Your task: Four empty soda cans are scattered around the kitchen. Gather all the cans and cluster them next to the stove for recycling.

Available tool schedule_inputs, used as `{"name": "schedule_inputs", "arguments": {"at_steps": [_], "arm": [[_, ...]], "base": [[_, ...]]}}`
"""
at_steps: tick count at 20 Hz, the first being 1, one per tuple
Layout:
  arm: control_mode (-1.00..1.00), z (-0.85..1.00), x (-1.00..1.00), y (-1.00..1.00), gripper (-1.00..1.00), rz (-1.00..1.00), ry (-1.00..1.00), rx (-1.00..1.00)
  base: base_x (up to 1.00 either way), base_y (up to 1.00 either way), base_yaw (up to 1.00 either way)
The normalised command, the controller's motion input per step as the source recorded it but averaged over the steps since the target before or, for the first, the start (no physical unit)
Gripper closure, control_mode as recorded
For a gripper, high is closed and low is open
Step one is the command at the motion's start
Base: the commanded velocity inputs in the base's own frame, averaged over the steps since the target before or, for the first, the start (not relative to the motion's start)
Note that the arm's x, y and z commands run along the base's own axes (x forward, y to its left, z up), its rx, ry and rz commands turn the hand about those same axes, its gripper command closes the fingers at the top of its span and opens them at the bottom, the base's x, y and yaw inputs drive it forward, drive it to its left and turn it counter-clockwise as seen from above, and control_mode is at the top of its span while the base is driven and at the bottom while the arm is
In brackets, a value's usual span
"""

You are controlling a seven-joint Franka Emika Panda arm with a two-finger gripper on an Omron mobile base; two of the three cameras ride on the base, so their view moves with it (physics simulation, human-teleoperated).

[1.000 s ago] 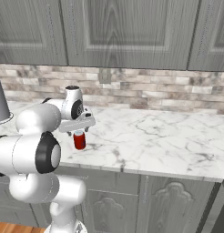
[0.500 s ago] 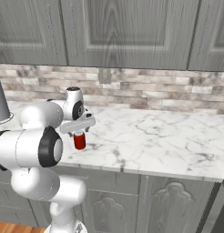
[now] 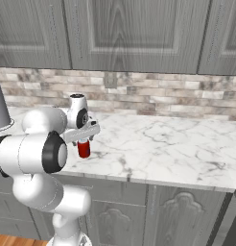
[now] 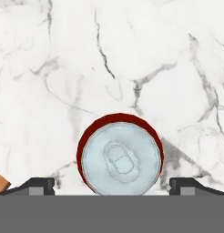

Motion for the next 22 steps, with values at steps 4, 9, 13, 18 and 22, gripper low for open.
{"name": "schedule_inputs", "arguments": {"at_steps": [4, 9, 13, 18, 22], "arm": [[-1.00, -0.16, 0.01, 0.01, -1.00, 0.03, 0.00, 0.00], [-1.00, -0.15, 0.05, 0.01, -1.00, 0.04, 0.00, 0.00], [-1.00, -0.13, 0.05, 0.02, -1.00, 0.06, 0.00, 0.00], [-1.00, -0.11, 0.06, 0.02, -1.00, 0.07, 0.00, 0.00], [-1.00, -0.11, 0.03, 0.02, 1.00, 0.09, 0.00, 0.00]], "base": [[0.00, 0.00, 0.00], [0.00, 0.00, 0.00], [0.00, 0.00, 0.00], [0.00, 0.00, 0.00], [0.00, 0.00, 0.00]]}}
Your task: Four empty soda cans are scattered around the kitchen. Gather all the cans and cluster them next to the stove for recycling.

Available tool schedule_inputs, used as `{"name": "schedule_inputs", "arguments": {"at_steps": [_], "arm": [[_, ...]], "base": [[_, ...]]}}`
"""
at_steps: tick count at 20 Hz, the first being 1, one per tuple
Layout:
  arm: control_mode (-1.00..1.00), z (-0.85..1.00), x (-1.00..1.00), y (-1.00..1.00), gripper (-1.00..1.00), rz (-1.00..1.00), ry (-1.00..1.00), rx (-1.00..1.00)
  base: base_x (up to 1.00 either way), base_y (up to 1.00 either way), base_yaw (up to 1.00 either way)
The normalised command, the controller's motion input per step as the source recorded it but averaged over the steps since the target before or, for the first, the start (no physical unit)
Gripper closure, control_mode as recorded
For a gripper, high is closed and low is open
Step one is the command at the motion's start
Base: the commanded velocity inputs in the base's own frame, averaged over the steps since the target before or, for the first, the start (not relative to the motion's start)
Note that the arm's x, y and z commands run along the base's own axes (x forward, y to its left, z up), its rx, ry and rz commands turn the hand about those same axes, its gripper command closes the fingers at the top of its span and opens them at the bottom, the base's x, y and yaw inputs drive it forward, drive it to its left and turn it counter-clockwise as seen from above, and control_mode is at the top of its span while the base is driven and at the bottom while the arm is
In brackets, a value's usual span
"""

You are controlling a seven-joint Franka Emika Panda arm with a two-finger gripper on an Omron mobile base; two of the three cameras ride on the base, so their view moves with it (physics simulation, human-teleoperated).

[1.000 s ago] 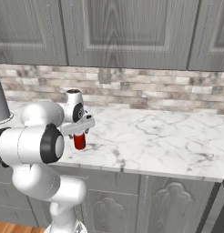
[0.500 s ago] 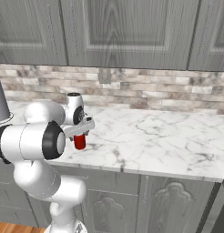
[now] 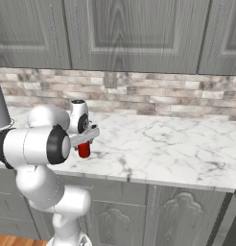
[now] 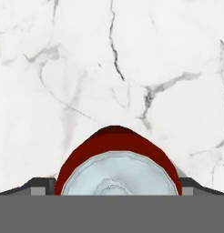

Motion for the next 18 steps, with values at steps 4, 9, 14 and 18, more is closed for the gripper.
{"name": "schedule_inputs", "arguments": {"at_steps": [4, 9, 14, 18], "arm": [[-1.00, -0.11, 0.02, 0.04, 1.00, 0.09, 0.00, 0.01], [-1.00, -0.01, -0.05, 0.03, 1.00, 0.06, 0.00, 0.03], [-1.00, 0.14, -0.16, 0.14, 1.00, 0.00, 0.00, 0.01], [-1.00, 0.18, -0.31, 0.14, 1.00, 0.00, 0.00, 0.00]], "base": [[0.00, 0.00, 0.00], [0.00, 0.00, 0.00], [0.00, 0.00, 0.00], [0.00, 0.00, 0.00]]}}
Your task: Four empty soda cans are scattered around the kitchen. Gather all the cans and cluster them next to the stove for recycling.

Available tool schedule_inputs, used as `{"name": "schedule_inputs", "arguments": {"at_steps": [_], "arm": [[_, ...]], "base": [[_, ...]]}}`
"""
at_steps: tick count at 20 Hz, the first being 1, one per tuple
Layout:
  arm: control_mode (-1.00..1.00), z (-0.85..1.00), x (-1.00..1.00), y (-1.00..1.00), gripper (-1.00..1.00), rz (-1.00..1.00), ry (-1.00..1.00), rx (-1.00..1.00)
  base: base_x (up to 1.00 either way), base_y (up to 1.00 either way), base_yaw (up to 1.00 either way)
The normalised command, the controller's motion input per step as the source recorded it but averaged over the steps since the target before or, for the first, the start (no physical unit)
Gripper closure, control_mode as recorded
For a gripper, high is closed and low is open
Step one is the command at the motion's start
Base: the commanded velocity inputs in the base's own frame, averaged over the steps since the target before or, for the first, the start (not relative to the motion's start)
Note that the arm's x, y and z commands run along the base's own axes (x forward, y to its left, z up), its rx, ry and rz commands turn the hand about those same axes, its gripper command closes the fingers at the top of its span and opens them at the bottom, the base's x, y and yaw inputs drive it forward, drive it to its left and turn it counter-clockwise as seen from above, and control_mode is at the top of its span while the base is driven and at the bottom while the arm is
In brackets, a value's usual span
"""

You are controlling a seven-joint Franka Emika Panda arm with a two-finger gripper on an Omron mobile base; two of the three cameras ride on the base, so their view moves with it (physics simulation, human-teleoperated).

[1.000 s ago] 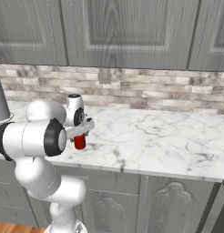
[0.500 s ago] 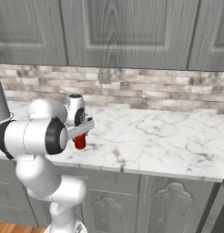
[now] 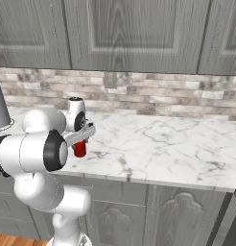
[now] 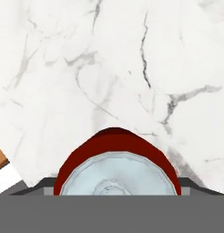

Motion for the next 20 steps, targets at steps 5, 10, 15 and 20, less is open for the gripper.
{"name": "schedule_inputs", "arguments": {"at_steps": [5, 10, 15, 20], "arm": [[-1.00, 0.16, -0.36, 0.17, 1.00, 0.00, 0.00, 0.01], [-1.00, 0.11, -0.36, 0.19, 1.00, 0.00, -0.01, 0.00], [-1.00, 0.13, -0.31, 0.14, 1.00, -0.09, -0.05, 0.00], [-1.00, 0.19, -0.27, 0.06, 1.00, -0.16, 0.00, 0.00]], "base": [[0.00, 0.00, 0.00], [0.00, 0.00, 0.00], [0.00, 0.00, 0.00], [0.00, 0.00, 0.00]]}}
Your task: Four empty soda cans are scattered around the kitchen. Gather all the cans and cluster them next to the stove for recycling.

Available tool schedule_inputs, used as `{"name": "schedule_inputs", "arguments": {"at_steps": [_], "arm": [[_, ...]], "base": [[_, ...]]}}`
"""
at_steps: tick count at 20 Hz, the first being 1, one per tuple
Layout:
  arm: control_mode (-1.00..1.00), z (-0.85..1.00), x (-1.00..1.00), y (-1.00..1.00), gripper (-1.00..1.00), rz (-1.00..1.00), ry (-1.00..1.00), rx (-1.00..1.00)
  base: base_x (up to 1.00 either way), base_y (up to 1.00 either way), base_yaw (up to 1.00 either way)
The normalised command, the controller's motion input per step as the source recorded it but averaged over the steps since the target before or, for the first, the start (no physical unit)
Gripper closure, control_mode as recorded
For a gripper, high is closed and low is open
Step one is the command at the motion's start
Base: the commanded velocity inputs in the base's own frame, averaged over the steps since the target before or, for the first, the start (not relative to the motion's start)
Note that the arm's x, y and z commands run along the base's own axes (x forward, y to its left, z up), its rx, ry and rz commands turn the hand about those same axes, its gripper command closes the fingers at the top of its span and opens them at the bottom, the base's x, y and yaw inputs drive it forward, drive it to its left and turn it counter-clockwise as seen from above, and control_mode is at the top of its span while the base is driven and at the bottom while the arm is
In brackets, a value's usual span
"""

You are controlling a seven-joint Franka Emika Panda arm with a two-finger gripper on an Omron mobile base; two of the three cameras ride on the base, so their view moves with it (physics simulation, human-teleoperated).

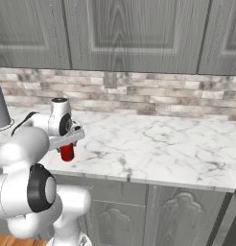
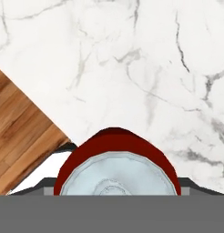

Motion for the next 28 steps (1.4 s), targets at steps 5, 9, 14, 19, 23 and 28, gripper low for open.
{"name": "schedule_inputs", "arguments": {"at_steps": [5, 9, 14, 19, 23, 28], "arm": [[-1.00, 0.20, -0.24, 0.03, 1.00, -0.09, 0.00, 0.00], [-1.00, 0.12, -0.14, 0.01, 1.00, 0.00, 0.00, 0.00], [1.00, 0.00, 0.00, 0.00, 1.00, 0.00, 0.00, 0.00], [1.00, 0.00, 0.00, 0.00, 1.00, 0.00, 0.00, 0.00], [1.00, 0.00, 0.00, 0.00, 1.00, 0.00, 0.00, 0.00], [1.00, 0.00, 0.00, 0.00, 1.00, 0.00, 0.00, 0.00]], "base": [[0.00, 0.00, 0.00], [0.00, 0.00, 0.00], [-0.02, 0.00, 0.00], [-0.45, 0.14, -0.01], [-0.38, 0.55, -0.01], [-0.20, 0.74, 0.00]]}}
